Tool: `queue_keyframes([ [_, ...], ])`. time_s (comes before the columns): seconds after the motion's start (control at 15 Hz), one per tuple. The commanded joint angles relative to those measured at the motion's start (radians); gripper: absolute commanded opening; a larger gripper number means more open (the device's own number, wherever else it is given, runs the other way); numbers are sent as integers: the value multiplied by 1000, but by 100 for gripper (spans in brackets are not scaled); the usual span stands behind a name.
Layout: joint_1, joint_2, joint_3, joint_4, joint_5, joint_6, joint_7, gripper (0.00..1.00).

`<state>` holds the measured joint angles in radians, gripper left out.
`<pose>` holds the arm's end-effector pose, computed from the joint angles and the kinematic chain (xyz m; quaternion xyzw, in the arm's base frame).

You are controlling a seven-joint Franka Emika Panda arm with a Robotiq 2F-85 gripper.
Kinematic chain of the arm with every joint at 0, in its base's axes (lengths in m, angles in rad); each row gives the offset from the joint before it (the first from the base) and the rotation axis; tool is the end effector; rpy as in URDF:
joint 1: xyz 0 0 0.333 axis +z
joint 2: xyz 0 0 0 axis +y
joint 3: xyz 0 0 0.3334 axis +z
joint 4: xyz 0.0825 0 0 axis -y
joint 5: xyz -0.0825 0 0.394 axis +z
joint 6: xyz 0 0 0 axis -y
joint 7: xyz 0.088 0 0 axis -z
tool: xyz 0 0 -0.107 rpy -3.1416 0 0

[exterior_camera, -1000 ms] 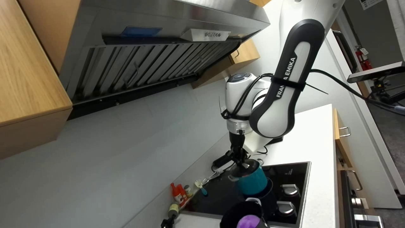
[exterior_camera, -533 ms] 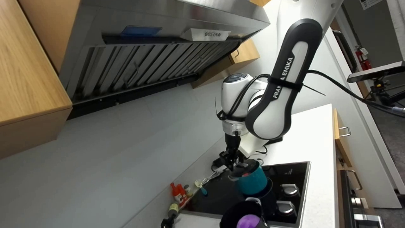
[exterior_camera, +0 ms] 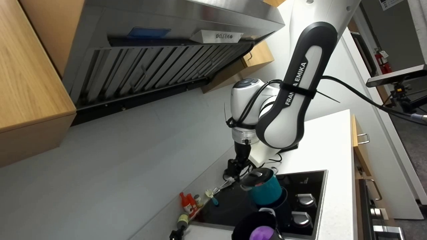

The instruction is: Move the lid from the black pot to the blue pot

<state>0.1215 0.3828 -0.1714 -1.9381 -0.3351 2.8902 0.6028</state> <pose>0.6753 -0.0044 0.3603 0.9423 -0.1524 0.2959 0.0345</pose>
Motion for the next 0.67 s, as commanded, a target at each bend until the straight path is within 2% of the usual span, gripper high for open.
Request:
queue_keyframes([
  [0.0, -3, 17, 11, 36, 24, -27, 8, 100],
  [0.07, -4, 16, 13, 36, 26, -28, 6, 100],
  [0.13, 20, -30, -11, -51, -5, 11, 37, 100],
  [0.6, 93, -127, -33, -209, -81, 28, 90, 100],
])
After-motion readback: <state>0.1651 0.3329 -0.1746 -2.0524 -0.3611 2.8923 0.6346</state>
